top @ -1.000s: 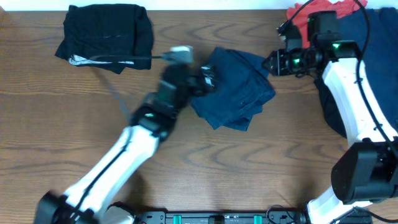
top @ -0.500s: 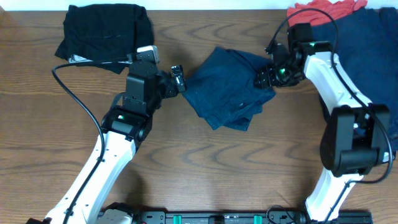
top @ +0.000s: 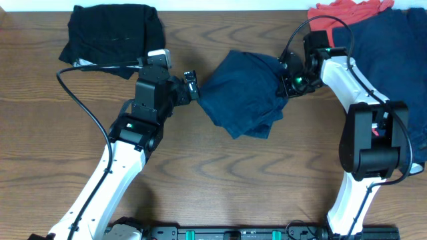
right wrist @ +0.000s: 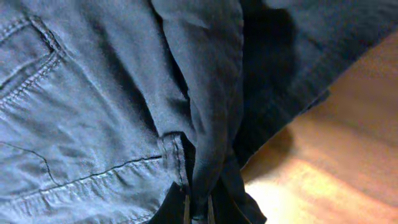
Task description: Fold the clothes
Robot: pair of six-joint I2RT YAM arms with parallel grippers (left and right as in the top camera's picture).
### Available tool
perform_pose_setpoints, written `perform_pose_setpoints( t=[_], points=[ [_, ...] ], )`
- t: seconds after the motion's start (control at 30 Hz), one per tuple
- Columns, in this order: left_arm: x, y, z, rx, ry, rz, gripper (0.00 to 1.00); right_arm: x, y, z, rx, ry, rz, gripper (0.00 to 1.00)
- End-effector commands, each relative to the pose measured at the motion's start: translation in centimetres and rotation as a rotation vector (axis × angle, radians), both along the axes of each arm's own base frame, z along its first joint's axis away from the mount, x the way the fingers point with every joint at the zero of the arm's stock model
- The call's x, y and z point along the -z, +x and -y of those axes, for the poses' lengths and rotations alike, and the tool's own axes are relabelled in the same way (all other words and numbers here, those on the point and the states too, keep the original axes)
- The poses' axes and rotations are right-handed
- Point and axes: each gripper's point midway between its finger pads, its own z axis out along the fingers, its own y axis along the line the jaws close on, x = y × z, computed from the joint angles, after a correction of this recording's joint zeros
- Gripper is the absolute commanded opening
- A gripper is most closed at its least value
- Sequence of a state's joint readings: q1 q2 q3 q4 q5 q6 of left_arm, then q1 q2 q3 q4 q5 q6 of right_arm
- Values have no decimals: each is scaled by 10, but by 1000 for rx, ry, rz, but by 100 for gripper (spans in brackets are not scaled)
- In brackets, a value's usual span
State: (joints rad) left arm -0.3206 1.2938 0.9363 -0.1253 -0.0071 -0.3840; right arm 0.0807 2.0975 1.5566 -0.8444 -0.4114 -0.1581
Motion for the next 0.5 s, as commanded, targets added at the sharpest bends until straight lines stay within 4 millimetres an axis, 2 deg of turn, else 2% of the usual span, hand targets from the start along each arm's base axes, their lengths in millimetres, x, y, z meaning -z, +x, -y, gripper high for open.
perform_pose_setpoints(
  t=[0.0,0.2,0.47],
  points=[
    [-4,2,-2,4,19,11,98,-41,29,0,-30,14,167,1],
    [1,0,-2,6,29,-9,98,-62,67,-17,-58,30,364,1],
    [8,0,-2,11,41,-27,98,-82,86,-54,-139,50,521,1]
  ],
)
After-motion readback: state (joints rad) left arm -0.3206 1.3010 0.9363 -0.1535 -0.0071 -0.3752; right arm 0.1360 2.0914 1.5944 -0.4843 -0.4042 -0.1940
